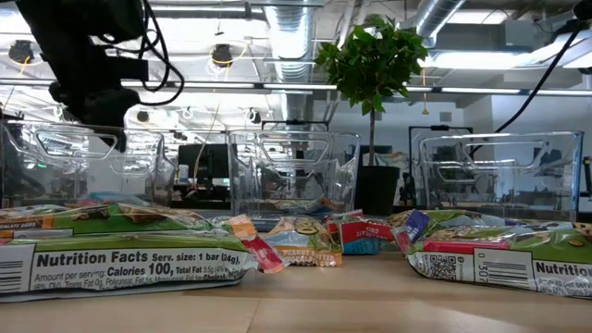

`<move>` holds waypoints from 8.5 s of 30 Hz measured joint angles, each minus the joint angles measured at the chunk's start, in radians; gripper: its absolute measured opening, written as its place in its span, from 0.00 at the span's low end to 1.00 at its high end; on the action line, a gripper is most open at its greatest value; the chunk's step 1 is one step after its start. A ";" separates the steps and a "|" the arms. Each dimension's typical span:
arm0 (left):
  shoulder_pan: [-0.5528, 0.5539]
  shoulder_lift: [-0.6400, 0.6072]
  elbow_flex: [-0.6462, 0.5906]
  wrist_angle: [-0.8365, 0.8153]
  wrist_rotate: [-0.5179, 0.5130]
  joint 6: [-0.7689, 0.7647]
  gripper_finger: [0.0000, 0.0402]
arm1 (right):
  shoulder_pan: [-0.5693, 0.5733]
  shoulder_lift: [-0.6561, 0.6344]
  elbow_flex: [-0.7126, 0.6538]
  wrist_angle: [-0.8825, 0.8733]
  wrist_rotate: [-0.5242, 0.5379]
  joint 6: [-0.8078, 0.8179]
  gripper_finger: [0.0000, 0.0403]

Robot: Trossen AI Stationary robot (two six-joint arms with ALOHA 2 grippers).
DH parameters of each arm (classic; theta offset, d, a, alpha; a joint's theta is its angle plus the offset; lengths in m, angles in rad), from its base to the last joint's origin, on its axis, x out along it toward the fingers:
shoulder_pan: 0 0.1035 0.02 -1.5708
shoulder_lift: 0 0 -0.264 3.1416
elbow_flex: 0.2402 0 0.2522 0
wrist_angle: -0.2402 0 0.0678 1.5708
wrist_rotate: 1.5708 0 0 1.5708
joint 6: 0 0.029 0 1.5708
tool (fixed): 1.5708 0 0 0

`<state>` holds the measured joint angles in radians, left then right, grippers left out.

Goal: Pick and place Granola Bars by type
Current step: Put the blue granola bar into the right transparent bin, then put the yellow granola bar into the middle transparent bin

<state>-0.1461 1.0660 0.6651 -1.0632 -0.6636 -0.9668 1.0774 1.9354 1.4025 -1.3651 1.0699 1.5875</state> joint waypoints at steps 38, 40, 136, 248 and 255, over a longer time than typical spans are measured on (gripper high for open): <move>-0.672 0.093 -0.076 0.941 -0.441 0.752 0.38 | -0.369 0.000 0.000 0.136 -0.650 -0.040 0.31; -0.672 0.093 -0.076 0.948 -0.448 0.764 0.38 | -0.392 0.000 0.000 0.143 -0.673 -0.034 0.31; -0.671 0.094 -0.074 0.949 -0.447 0.761 0.38 | -0.372 0.002 -0.034 0.281 -0.598 -0.049 0.11; -0.587 0.326 -0.070 1.336 0.212 0.808 0.38 | -0.010 -0.327 -0.310 0.402 0.062 -0.470 0.41; -0.567 0.419 0.024 1.299 0.269 0.724 0.38 | 0.005 -0.277 -0.310 0.392 0.062 -0.472 0.38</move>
<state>-0.7130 1.4850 0.6894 0.2363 -0.3950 -0.2425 1.0824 1.6580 1.0927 -0.9726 1.1315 1.1150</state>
